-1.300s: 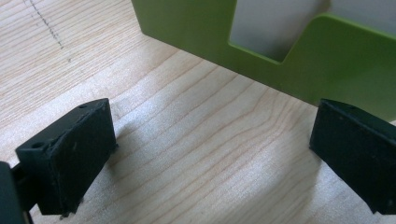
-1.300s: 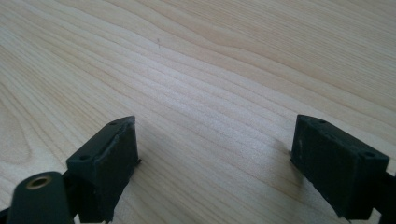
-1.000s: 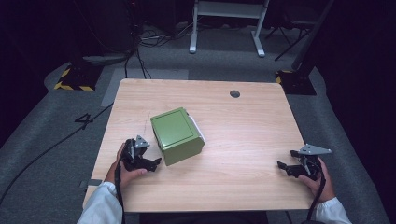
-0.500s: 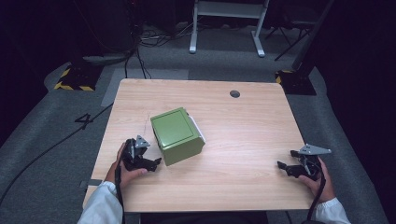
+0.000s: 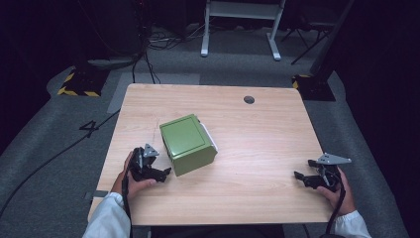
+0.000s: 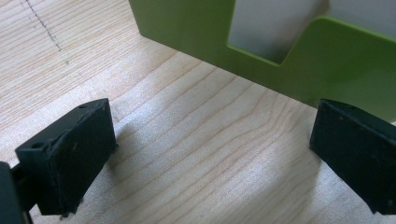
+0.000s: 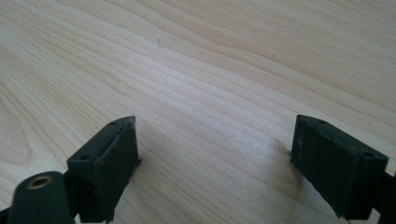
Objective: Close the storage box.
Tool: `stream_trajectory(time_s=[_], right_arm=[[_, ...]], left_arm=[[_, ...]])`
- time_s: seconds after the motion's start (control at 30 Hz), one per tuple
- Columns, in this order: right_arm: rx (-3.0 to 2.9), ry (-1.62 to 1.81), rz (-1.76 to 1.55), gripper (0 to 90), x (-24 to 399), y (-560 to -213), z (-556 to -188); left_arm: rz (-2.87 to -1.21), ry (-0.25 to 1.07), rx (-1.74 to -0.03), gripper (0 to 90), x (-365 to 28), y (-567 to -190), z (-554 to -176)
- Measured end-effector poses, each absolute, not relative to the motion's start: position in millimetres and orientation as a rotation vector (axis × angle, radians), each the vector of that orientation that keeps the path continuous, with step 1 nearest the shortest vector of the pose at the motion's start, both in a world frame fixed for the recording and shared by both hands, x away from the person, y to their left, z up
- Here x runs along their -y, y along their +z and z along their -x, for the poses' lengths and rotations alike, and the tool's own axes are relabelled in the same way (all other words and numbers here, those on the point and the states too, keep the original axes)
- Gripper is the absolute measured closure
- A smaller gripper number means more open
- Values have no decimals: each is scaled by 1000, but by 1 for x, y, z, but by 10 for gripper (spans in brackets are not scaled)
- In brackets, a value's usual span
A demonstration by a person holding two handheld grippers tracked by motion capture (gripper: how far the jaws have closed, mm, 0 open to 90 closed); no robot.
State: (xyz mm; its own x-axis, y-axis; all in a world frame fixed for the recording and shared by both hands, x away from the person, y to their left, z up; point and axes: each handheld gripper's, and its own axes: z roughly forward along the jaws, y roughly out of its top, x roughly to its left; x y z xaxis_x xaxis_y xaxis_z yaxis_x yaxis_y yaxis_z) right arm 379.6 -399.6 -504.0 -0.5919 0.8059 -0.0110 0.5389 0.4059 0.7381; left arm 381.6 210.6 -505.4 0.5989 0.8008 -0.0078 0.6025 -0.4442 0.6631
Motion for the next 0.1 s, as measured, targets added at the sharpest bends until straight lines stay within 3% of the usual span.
stream_trajectory(time_s=[0.1], right_arm=[[-2302,1008,-1158,149,400,-504,-380]], left_arm=[[-2197,409,-1105,4,-211,-505,-382]])
